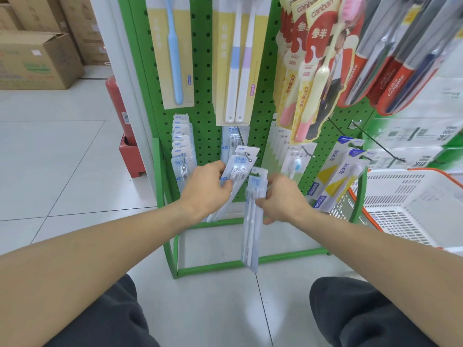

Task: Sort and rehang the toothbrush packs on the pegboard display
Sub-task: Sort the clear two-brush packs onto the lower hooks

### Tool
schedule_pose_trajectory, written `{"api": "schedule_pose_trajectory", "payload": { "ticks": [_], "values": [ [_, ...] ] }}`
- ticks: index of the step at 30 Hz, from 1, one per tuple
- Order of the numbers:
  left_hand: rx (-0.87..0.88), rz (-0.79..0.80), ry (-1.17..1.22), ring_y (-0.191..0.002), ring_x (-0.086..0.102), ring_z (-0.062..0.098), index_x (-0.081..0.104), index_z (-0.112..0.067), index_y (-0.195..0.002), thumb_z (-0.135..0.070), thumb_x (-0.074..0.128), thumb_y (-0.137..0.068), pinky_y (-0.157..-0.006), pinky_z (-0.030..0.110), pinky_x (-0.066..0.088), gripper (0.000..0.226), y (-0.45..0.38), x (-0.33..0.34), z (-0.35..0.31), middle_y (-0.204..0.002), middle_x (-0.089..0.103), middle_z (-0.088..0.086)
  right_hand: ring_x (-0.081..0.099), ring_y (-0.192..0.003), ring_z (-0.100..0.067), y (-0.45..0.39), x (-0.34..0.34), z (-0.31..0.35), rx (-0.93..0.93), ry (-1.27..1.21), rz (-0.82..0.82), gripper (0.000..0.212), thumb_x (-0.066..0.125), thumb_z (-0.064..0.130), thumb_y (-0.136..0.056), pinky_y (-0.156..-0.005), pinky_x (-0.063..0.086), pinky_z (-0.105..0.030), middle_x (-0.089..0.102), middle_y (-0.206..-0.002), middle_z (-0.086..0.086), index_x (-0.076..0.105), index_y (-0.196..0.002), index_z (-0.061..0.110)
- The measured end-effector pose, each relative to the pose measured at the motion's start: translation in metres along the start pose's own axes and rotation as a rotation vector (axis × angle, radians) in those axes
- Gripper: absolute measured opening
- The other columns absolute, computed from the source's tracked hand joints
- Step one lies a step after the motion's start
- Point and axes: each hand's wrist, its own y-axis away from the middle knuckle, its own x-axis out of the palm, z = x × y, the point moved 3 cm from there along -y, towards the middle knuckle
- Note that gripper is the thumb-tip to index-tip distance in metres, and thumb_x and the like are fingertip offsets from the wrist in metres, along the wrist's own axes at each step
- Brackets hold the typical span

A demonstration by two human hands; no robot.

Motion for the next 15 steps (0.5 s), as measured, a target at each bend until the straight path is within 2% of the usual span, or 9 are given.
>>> {"api": "schedule_pose_trajectory", "payload": {
  "ticks": [2, 5, 8, 11, 13, 15],
  "values": [
    [-0.009, 0.004, -0.002, -0.063, 0.053, 0.021, 0.060, -0.008, -0.087, -0.021, 0.061, -0.096, -0.057, 0.035, 0.044, 0.016, -0.003, 0.005, 0.001, -0.067, 0.056, 0.003, 0.076, -0.070, -0.031, 0.006, 0.004, -0.007, 0.032, -0.001, 0.104, 0.028, 0.072, 0.007, -0.087, -0.070, 0.063, -0.049, 0.075, -0.086, -0.014, 0.058, -0.110, 0.009],
    [-0.009, -0.011, -0.012, -0.067, 0.058, 0.027, 0.060, -0.006, -0.089, -0.023, 0.060, -0.097, -0.062, 0.039, 0.048, 0.018, -0.009, 0.012, 0.001, -0.070, 0.060, 0.007, 0.076, -0.072, -0.032, 0.012, 0.006, -0.014, 0.030, -0.086, 0.229, 0.027, 0.072, 0.009, -0.091, -0.074, 0.063, -0.053, 0.074, -0.090, -0.013, 0.059, -0.115, 0.011],
    [-0.036, -0.021, 0.011, -0.064, 0.057, 0.022, 0.061, -0.007, -0.090, -0.025, 0.060, -0.098, -0.057, 0.036, 0.047, 0.019, -0.013, 0.016, 0.002, -0.070, 0.060, 0.003, 0.076, -0.079, -0.032, 0.019, 0.002, -0.014, 0.005, -0.138, 0.292, 0.027, 0.070, 0.007, -0.093, -0.073, 0.064, -0.050, 0.074, -0.096, -0.016, 0.062, -0.118, 0.011],
    [-0.076, 0.007, 0.040, -0.070, 0.062, 0.024, 0.063, -0.008, -0.093, -0.028, 0.061, -0.097, -0.064, 0.041, 0.055, 0.021, -0.017, 0.018, 0.001, -0.077, 0.066, 0.005, 0.072, -0.083, -0.026, 0.025, 0.000, -0.012, -0.004, -0.245, 0.339, 0.025, 0.064, 0.005, -0.097, -0.072, 0.065, -0.039, 0.073, -0.107, -0.021, 0.062, -0.121, 0.008],
    [-0.125, 0.083, -0.039, -0.064, 0.057, 0.022, 0.057, -0.008, -0.082, -0.030, 0.058, -0.099, -0.060, 0.036, 0.050, 0.028, -0.016, 0.017, 0.000, -0.072, 0.061, 0.006, 0.071, -0.087, -0.026, 0.027, -0.001, -0.013, 0.002, -0.305, 0.346, 0.022, 0.060, 0.007, -0.100, -0.072, 0.064, -0.036, 0.072, -0.111, -0.021, 0.062, -0.121, 0.009],
    [-0.207, 0.240, -0.163, -0.054, 0.055, 0.018, 0.051, -0.009, -0.071, -0.032, 0.052, -0.100, -0.058, 0.030, 0.049, 0.037, -0.012, 0.015, -0.001, -0.064, 0.057, 0.004, 0.072, -0.090, -0.026, 0.026, -0.001, -0.014, 0.010, -0.330, 0.340, 0.021, 0.058, 0.011, -0.102, -0.074, 0.064, -0.035, 0.072, -0.113, -0.020, 0.062, -0.123, 0.010]
  ]
}}
